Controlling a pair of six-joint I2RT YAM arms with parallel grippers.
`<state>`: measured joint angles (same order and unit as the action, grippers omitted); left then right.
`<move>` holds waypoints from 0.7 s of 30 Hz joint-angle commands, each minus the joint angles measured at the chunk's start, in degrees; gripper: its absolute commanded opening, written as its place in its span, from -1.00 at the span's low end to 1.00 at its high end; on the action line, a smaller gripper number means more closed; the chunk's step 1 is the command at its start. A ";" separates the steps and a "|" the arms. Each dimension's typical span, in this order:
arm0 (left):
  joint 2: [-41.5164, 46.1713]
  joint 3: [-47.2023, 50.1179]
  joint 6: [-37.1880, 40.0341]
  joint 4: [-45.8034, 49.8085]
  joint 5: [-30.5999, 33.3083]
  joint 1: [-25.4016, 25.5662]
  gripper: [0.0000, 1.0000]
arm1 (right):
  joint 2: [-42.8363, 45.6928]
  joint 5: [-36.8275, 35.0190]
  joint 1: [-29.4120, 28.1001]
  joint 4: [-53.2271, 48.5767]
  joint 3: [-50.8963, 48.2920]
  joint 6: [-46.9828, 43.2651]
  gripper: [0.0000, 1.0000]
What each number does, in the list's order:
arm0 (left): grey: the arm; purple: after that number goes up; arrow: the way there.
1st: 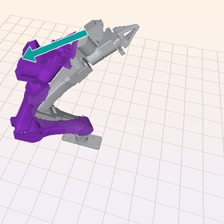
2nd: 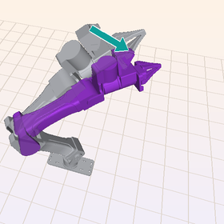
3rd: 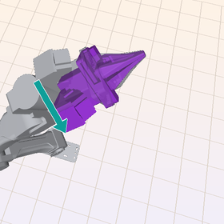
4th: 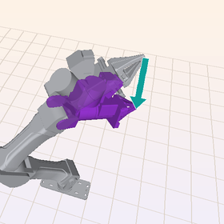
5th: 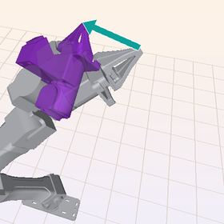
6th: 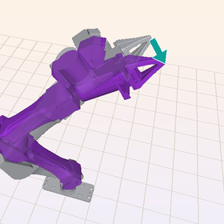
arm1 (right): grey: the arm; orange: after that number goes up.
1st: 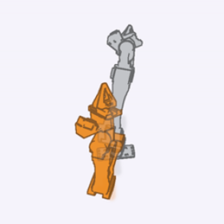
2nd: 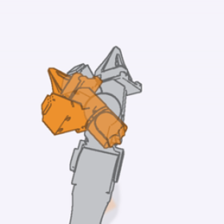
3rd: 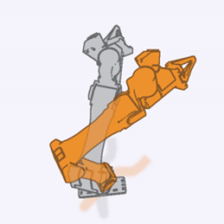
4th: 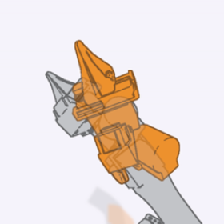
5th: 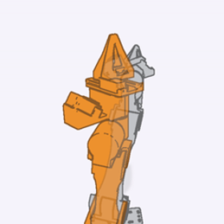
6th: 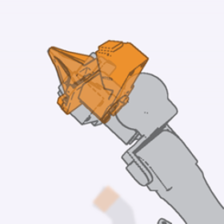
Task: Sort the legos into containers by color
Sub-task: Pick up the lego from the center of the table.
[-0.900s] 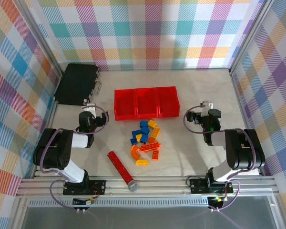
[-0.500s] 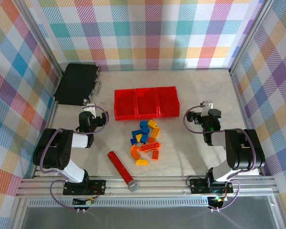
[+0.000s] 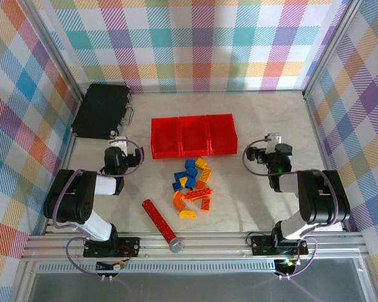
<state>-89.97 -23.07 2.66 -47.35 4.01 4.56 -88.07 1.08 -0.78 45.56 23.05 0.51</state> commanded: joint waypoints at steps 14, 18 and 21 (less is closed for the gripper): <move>35.36 -11.54 -20.01 52.55 1.28 5.67 0.99 | 17.80 6.53 -5.56 -64.62 26.22 27.46 0.98; 48.56 -7.56 -21.55 55.39 -3.23 5.99 0.99 | 16.48 10.50 -12.89 -70.84 29.25 27.27 0.98; 54.63 -7.10 -23.66 60.39 -6.31 6.16 0.99 | 13.52 8.62 -20.13 -76.99 30.84 29.26 0.98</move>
<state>-39.66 -30.92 -17.58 6.46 2.37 10.13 -72.40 7.09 -15.55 -21.54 51.59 26.15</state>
